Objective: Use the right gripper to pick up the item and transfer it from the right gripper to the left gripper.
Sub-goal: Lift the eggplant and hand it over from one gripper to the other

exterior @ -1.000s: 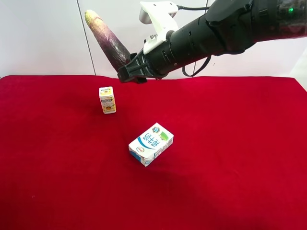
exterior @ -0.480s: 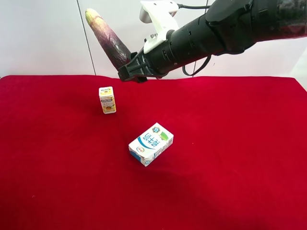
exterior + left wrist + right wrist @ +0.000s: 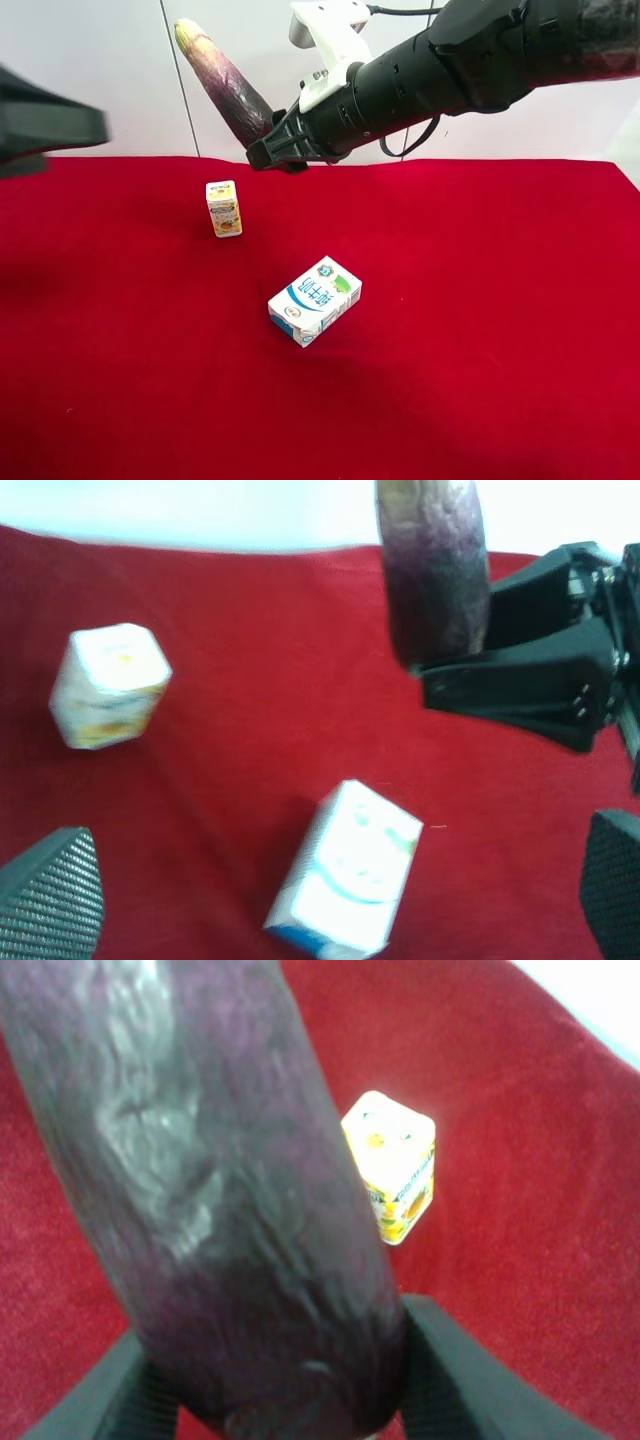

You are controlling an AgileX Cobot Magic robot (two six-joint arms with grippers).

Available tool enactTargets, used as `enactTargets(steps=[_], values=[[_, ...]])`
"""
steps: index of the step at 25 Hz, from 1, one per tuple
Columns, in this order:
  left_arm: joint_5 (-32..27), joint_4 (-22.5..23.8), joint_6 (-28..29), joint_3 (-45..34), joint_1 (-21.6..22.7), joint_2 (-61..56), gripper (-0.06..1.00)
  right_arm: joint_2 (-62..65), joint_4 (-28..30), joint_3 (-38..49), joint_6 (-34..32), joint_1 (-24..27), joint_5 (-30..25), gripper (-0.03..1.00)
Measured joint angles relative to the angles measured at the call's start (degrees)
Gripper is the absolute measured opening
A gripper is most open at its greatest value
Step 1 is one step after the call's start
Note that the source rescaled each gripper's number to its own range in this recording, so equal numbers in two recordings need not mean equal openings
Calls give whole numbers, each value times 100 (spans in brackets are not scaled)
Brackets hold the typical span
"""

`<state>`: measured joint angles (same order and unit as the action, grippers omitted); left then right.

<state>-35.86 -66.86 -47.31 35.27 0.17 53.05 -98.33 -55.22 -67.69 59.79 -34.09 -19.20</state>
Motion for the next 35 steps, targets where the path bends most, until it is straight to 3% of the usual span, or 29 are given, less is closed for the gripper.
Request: enactTargets(steps=[4,5,7,10,13,18,23,35], values=[[-814,-2292,-1796,0,0,1261,92,0,0,0,3,0,0,1],[-1142,-2710,-2197,1,0,1495,92,0,0,0,3,0,0,1],[-1530,-3014,-2611,117,-6,1968,92,0,0,0,3,0,0,1],[-1693,-3171,-2822,367,-135,2420,92,0,0,0,3,0,-5,1],[-1469,-3180,-2955,742,-550,2688,92,0,-5,0,3,0,-5,1],[-143,-3179,-3203,1401,-1515,2731,92,0,-44,0,-4,0,60,1],[1099,-3184,-3520,1786,-2111,2741,92,0,-56,0,-4,0,-10,0],[1907,-3208,-3865,1861,-2178,2756,92,0,-195,0,13,-77,-196,0]])
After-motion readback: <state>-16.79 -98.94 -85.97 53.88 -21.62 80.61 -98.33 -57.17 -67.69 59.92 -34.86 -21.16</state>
